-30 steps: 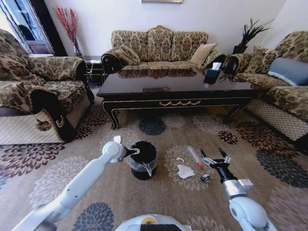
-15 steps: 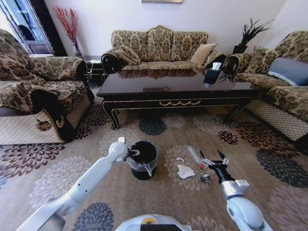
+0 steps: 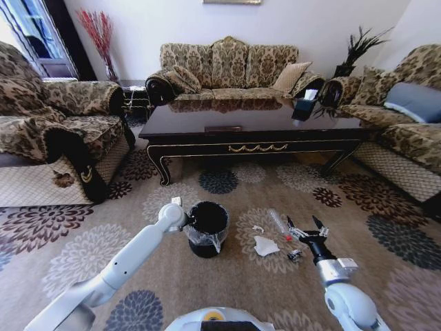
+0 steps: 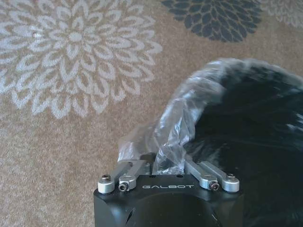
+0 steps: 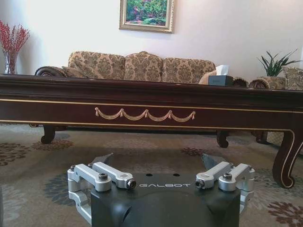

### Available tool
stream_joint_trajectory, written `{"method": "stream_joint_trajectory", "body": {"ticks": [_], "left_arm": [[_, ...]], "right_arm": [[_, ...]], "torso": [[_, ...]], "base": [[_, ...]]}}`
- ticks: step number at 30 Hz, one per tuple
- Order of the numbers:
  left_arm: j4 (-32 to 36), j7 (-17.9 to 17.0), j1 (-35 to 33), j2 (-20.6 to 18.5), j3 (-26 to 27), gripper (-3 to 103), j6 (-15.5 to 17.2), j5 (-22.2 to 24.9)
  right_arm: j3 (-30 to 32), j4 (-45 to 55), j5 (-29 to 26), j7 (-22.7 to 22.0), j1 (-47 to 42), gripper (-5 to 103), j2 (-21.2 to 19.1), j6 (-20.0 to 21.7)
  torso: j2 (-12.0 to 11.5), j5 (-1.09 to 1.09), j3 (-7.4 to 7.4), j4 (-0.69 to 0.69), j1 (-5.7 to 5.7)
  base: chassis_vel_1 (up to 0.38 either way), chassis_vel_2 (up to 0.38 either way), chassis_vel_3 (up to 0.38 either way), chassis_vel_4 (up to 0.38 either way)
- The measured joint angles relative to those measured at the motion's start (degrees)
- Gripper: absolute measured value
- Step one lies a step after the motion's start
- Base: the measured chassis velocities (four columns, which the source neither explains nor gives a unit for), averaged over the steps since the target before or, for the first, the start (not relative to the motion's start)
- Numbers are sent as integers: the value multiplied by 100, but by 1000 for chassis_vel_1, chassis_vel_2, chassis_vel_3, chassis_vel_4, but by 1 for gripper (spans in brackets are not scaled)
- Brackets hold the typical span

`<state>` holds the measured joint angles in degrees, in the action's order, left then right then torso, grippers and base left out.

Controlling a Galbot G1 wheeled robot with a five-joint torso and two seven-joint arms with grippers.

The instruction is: Move to the front of the table and pick up the trash from the floor, then place it into the trash bin.

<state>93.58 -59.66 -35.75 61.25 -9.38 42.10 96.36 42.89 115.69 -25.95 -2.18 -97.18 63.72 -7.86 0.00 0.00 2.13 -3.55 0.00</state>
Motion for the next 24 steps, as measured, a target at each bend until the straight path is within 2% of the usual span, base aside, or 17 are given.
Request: {"method": "stream_joint_trajectory", "body": {"ticks": [3,6,10,18,21,23,24], "left_arm": [[20,7,-64,-46,21,7,4,5],[60,18,-106,-84,27,1,11,5],[188,16,-166,-208,88,0,5,-41],[670,-80,-214,-574,192,0,8,89],[1045,-270,-278,-803,263,0,7,337],[1232,-382,-382,-937,326,0,7,448],[1232,-382,-382,-937,326,0,7,448]], "right_arm": [[11,0,-7,-14,-15,100,7,-2],[5,19,-24,-28,-11,100,10,-1],[-16,50,-60,-60,1,100,2,6],[-27,127,-215,-183,22,100,-115,167],[-76,177,-344,-506,130,100,-228,495],[-171,245,-591,-978,274,100,-351,964],[-171,245,-591,-978,274,100,-351,964]], "torso": [[0,-1,0,-1,0],[0,-2,1,-2,0],[0,0,0,2,0],[0,0,0,0,0],[0,0,0,0,0],[0,0,0,0,0],[0,0,0,0,0]], "base": [[0,0,0,0],[0,0,0,0],[0,0,0,0],[0,0,0,0],[0,0,0,0],[0,0,0,0],[0,0,0,0]]}}
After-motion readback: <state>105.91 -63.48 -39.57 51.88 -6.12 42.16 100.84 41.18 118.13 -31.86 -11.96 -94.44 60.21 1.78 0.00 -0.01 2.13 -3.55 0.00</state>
